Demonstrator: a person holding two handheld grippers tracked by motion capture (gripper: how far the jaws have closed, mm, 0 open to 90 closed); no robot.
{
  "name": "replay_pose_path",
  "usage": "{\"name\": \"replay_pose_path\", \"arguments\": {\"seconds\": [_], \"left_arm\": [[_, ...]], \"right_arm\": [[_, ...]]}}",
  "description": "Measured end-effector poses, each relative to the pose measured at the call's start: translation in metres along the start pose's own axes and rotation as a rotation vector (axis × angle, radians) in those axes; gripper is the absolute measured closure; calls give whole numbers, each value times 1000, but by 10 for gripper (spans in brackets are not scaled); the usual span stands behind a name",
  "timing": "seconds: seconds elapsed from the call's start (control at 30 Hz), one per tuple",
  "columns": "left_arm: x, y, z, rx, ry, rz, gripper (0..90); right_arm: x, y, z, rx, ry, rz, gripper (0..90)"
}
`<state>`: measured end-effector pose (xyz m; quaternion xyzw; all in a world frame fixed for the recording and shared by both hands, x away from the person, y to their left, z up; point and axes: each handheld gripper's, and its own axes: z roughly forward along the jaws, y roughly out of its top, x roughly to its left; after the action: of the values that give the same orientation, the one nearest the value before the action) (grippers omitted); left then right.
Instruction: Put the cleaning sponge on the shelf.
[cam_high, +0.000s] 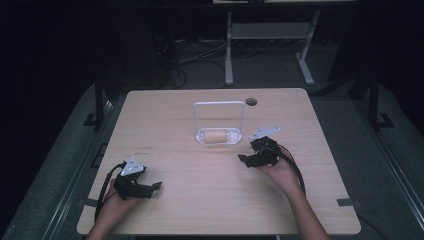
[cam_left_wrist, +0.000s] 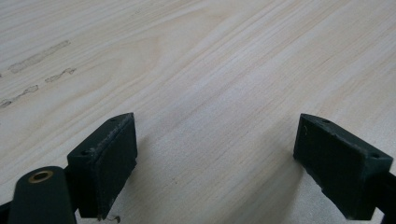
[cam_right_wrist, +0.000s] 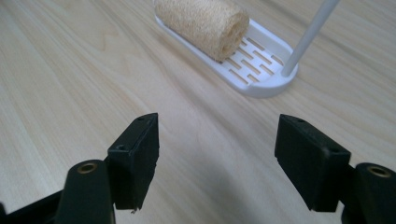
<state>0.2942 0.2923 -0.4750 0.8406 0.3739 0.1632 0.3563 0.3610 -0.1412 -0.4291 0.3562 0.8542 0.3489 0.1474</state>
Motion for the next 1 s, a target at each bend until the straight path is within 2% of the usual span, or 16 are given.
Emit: {"name": "replay_pose_path", "arguments": {"seconds": [0.43,1.0], "left_arm": [[0,0,0,-1,1,0,130],[0,0,0,-3,2,0,130]], "right_arm": [[5,-22,-14,27,-12,-8,287],[5,-54,-37,21,-18,32,250]]}}
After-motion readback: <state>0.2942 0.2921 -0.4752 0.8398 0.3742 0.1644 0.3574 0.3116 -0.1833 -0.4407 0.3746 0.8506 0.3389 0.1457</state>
